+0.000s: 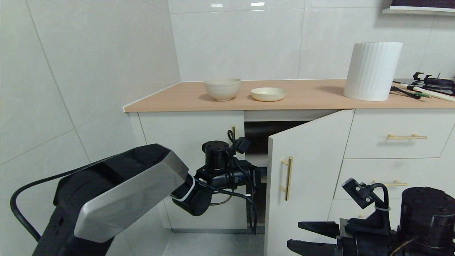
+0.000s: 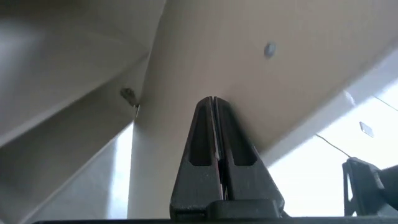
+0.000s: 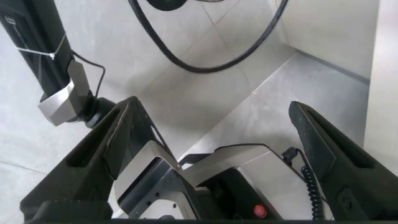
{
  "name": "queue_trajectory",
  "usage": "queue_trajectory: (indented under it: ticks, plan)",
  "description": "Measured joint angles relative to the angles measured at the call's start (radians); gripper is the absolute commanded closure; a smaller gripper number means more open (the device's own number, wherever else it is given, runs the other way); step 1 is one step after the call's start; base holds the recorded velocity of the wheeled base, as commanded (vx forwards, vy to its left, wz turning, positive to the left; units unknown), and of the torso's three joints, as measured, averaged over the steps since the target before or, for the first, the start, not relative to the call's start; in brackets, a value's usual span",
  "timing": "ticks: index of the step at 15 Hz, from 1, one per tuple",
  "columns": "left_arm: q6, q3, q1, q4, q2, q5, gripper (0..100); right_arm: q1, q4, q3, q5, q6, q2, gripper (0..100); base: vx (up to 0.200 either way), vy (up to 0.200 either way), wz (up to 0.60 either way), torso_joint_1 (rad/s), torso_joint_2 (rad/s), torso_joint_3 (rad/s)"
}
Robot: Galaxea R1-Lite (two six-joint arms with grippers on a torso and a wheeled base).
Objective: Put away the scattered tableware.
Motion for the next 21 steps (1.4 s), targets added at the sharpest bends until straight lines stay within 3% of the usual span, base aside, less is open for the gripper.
queue_trajectory:
  ticks: [6,8,12,14,18,21]
  plan:
    - [-0.001,-0.115,0.003,0.103,0.022,-0.004,100,0.0,0.0,0.0,0.001,0.0,0.0,0,0.0,0.0,0.0,0.0,0.0,0.0]
    - [-0.001,-0.177,0.003,0.18,0.032,0.0,100,0.0,0.0,0.0,0.0,-0.001,-0.001,0,0.0,0.0,0.0,0.0,0.0,0.0]
    - [0.0,-0.202,-0.024,0.188,0.025,0.03,100,0.003,0.0,0.0,0.0,0.001,-0.01,0,0.0,0.0,0.0,0.0,0.0,0.0]
    - [0.001,-0.179,-0.081,0.187,-0.013,0.036,100,0.017,0.0,0.0,0.0,0.004,-0.04,0,0.0,0.0,0.0,0.0,0.0,0.0]
    - [0.001,-0.035,-0.215,0.183,-0.159,-0.027,100,0.066,0.025,-0.002,0.001,0.015,-0.171,0,0.0,0.0,0.0,0.0,0.0,0.0]
    - [0.0,0.079,-0.16,0.128,-0.217,0.007,100,0.08,0.035,-0.007,0.0,0.016,-0.218,0,0.0,0.0,0.0,0.0,0.0,0.0]
